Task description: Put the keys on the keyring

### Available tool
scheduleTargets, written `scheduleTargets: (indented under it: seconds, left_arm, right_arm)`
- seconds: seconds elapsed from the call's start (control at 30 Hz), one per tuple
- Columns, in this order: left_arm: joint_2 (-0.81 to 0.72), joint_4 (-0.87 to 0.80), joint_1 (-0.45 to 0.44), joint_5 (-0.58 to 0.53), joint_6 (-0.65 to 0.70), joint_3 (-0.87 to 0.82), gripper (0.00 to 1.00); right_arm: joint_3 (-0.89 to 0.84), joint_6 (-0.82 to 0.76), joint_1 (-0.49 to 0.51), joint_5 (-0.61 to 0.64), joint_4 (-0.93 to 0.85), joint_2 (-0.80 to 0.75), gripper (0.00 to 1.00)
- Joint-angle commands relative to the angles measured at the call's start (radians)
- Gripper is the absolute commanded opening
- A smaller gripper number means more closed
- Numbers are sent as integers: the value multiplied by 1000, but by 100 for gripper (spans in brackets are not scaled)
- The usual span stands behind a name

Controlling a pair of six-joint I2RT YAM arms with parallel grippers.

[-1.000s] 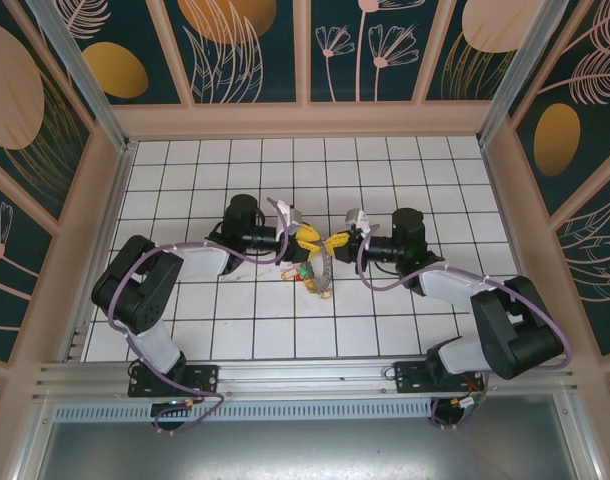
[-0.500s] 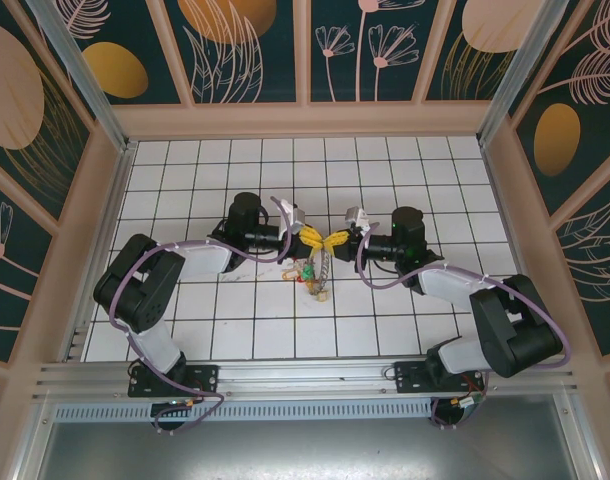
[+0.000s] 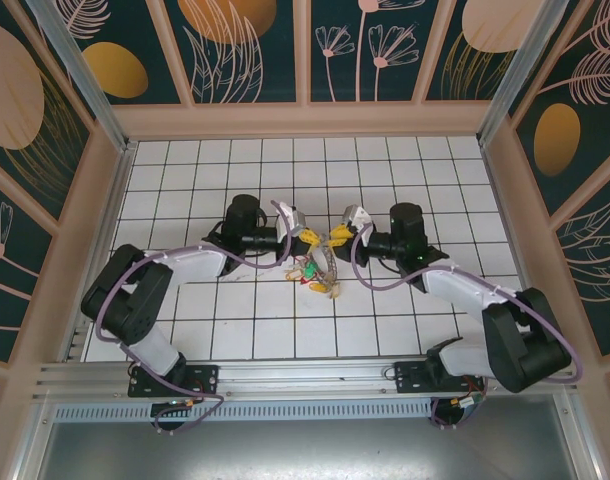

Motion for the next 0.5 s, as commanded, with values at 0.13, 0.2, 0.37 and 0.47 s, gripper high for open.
scheduleTargets:
  seconds: [0.13, 0.2, 0.37, 0.47]
  left_arm:
    - [-70, -200, -4, -190, 79, -16, 0]
    - [-84, -162, -4, -192, 47, -40, 0]
    - [-84, -88, -4, -200, -42, -55, 0]
    - [-83, -92, -4, -198, -58, -54, 0]
  right_arm:
    - [19, 41, 17, 47, -73, -49, 34]
    - [0, 143, 41, 23, -1, -41, 37]
    - [-25, 173, 130, 143, 39, 5, 42]
    - [-18, 171, 142, 225, 34, 35, 43]
